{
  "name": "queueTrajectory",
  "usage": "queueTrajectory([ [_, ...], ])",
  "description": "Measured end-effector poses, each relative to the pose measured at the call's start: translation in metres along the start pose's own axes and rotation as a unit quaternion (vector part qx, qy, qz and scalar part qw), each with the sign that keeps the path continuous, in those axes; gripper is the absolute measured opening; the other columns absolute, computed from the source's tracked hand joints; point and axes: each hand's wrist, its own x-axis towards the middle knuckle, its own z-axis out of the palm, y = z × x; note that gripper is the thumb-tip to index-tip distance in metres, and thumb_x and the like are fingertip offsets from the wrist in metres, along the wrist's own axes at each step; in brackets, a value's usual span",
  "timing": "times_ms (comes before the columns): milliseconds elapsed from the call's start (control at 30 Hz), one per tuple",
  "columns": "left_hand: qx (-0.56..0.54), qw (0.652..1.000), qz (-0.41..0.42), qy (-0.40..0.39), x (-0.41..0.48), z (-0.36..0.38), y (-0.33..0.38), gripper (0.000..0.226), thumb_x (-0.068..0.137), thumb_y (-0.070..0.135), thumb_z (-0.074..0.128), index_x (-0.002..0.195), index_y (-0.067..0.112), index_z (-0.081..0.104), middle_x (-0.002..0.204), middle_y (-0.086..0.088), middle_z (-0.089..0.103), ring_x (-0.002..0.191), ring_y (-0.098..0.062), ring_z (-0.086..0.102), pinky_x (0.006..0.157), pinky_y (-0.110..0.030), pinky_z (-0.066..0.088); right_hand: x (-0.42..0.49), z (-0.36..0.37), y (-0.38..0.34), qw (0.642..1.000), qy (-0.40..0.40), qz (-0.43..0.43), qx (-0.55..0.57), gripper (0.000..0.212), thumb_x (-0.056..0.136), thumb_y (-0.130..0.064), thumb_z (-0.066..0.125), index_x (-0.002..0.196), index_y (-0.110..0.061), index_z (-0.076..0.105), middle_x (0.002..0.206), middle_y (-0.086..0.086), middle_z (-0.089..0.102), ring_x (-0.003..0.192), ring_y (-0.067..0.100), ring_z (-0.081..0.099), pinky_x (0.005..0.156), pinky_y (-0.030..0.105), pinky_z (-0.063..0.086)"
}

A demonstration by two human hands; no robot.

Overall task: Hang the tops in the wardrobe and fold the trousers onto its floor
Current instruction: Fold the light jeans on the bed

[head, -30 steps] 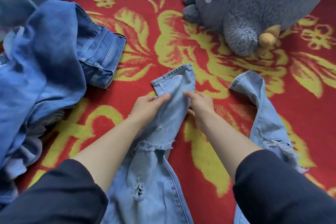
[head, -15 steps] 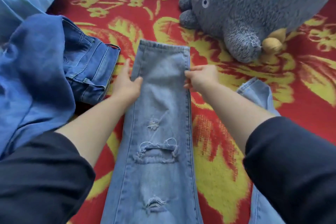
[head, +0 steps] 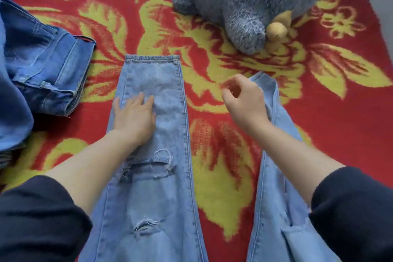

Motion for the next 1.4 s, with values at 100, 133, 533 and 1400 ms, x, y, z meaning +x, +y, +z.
queueTrajectory([
  [100, -0.081, 0.982, 0.111, 0.129, -0.022, -0.015, 0.049, 0.04, 0.082, 0.011, 0.055, 0.121, 0.018, 0.058, 0.123, -0.002, 0.056, 0.117, -0.023, 0.048, 0.097, -0.042, 0.022, -0.015, -0.061, 0.049, 0.992, 0.079, 0.059, -0.075, 0.014, 0.086, -0.014, 0.057, 0.098, -0.016, 0.063, 0.089, -0.003, 0.056, 0.085, 0.021, 0.056, 0.073, 0.027, 0.037],
  [133, -0.135, 0.972, 0.157, 0.11, -0.029, -0.016, 0.07, 0.036, 0.084, 0.012, 0.055, 0.118, 0.018, 0.06, 0.119, -0.002, 0.057, 0.115, -0.023, 0.048, 0.096, -0.04, 0.027, -0.02, -0.078, 0.067, 0.983, 0.081, 0.122, -0.107, 0.019, 0.086, -0.017, 0.058, 0.103, -0.014, 0.063, 0.099, 0.002, 0.056, 0.097, 0.026, 0.055, 0.08, 0.03, 0.038],
  [533, -0.531, 0.842, -0.029, -0.093, -0.029, -0.015, 0.193, 0.061, 0.076, 0.057, 0.069, 0.121, 0.017, 0.062, 0.117, 0.002, 0.062, 0.107, -0.016, 0.058, 0.092, -0.036, 0.048, -0.108, -0.074, 0.075, 0.932, -0.324, -0.041, -0.156, 0.035, 0.086, -0.027, 0.06, 0.114, -0.046, 0.066, 0.149, -0.013, 0.035, 0.14, 0.01, 0.014, 0.096, 0.027, 0.012],
  [1400, -0.66, 0.744, -0.041, -0.09, 0.025, -0.115, 0.232, 0.013, 0.099, 0.015, 0.05, 0.105, 0.016, 0.062, 0.087, -0.004, 0.061, 0.076, -0.013, 0.058, 0.062, -0.023, 0.05, 0.005, -0.15, 0.096, 0.943, 0.088, 0.272, 0.171, 0.014, 0.084, -0.003, 0.05, 0.083, -0.016, 0.054, 0.072, 0.013, 0.072, 0.054, 0.023, 0.069, 0.046, 0.027, 0.049],
])
